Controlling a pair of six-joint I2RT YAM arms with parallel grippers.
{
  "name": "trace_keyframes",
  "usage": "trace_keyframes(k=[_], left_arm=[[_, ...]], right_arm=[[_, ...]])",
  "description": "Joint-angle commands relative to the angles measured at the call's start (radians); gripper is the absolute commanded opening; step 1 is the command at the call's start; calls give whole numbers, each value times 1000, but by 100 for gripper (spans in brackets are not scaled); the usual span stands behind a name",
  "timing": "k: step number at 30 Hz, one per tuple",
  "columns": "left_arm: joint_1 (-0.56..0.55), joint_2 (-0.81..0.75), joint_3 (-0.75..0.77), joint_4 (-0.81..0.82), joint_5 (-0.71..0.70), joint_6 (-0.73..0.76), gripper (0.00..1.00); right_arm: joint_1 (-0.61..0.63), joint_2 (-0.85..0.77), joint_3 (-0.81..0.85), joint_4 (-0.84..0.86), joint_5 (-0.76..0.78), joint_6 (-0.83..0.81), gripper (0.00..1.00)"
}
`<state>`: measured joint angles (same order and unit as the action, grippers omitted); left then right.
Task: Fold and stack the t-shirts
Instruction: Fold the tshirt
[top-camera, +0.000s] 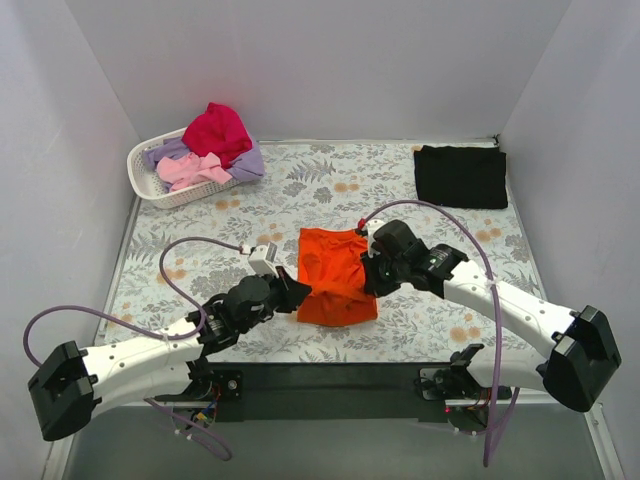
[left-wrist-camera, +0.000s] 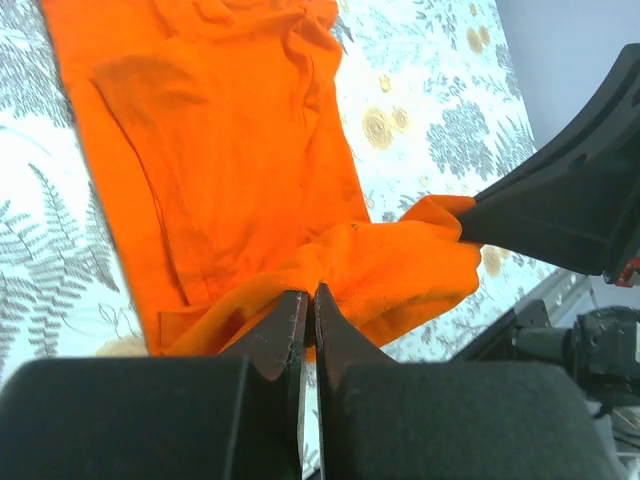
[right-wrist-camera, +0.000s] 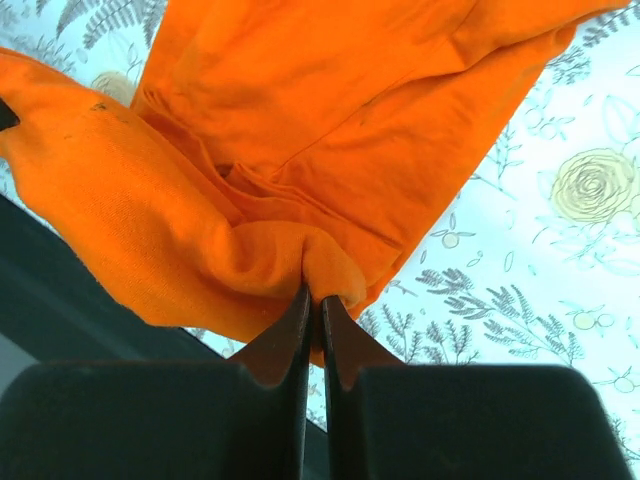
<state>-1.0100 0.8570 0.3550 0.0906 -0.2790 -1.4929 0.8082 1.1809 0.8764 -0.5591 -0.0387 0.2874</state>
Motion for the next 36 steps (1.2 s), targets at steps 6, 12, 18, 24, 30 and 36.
trace_keyframes(k=[6, 12, 18, 24, 30, 36], left_arm=[[116, 88, 81, 135, 109, 126, 0], [178, 143, 90, 201, 190, 132, 0], [261, 238, 104, 274, 265, 134, 0], [315, 341, 133, 342, 334, 145, 0], [381, 464, 154, 420, 394, 134, 0], [429, 550, 173, 472, 423, 129, 0]], right_arm=[[-55, 36, 78, 94, 34, -33, 1], [-99, 37, 90, 120, 26, -47, 1], [-151, 88, 116, 145, 17, -73, 1], [-205, 166, 133, 202, -9, -90, 1], [-260, 278, 168, 255, -44, -105, 1], [-274, 391, 248, 275, -72, -126, 1]])
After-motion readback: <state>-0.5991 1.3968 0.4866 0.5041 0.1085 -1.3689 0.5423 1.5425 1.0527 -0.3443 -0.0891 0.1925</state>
